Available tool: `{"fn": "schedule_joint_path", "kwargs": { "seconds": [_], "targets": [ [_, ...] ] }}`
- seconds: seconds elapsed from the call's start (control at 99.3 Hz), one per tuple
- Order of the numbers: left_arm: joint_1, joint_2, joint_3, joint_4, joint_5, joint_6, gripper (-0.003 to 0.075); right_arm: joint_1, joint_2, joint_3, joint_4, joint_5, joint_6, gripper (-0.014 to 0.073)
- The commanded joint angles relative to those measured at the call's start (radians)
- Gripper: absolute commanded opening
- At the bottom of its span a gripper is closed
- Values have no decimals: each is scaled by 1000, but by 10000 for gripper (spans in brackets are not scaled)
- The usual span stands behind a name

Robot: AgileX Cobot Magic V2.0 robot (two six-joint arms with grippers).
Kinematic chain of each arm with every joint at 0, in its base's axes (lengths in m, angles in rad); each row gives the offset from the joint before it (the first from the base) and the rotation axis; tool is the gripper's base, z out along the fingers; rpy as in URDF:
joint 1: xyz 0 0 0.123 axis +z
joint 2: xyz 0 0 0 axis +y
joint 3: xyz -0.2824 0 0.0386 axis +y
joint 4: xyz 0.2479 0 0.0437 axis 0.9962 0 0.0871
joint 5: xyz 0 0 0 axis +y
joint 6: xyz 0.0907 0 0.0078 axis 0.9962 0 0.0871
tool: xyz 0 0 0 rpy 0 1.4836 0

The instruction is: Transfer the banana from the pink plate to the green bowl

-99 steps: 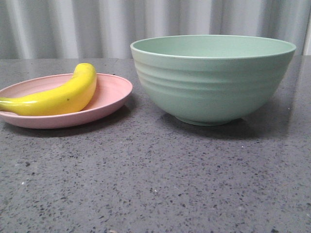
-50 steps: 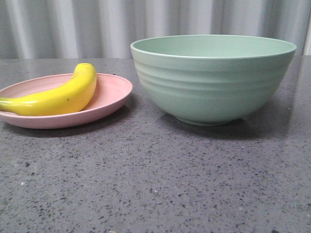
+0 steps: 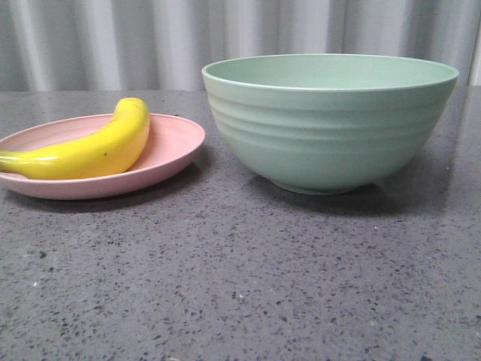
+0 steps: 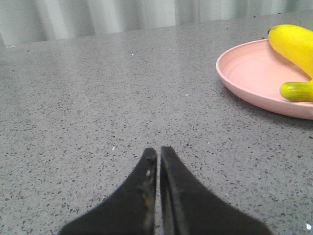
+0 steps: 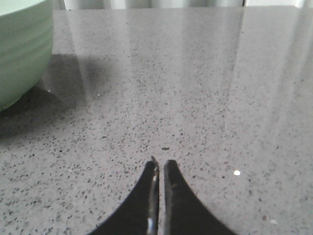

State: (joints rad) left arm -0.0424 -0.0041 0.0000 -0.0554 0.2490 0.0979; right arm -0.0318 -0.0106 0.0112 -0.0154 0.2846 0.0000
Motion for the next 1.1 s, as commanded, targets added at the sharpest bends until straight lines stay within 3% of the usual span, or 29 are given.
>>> {"fn": "schedule_joint_path", "kwargs": {
  "seconds": [0.0,0.171,1.017,1.087],
  "targets": [
    [5,-27,9,-2,-96,-10,-20,-7,-21,20,-26,-115,0,-71],
    [5,-27,9,-2,-132,-10,-20,-7,-21,20,-26,-169,0,-71],
    [5,-27,9,-2,-162,-10,-20,-7,-21,20,-14,-164,0,-71],
    [5,-27,9,-55,-172,-10,-20,-7,-21,20,15,-172,0,-71]
  ]
}}
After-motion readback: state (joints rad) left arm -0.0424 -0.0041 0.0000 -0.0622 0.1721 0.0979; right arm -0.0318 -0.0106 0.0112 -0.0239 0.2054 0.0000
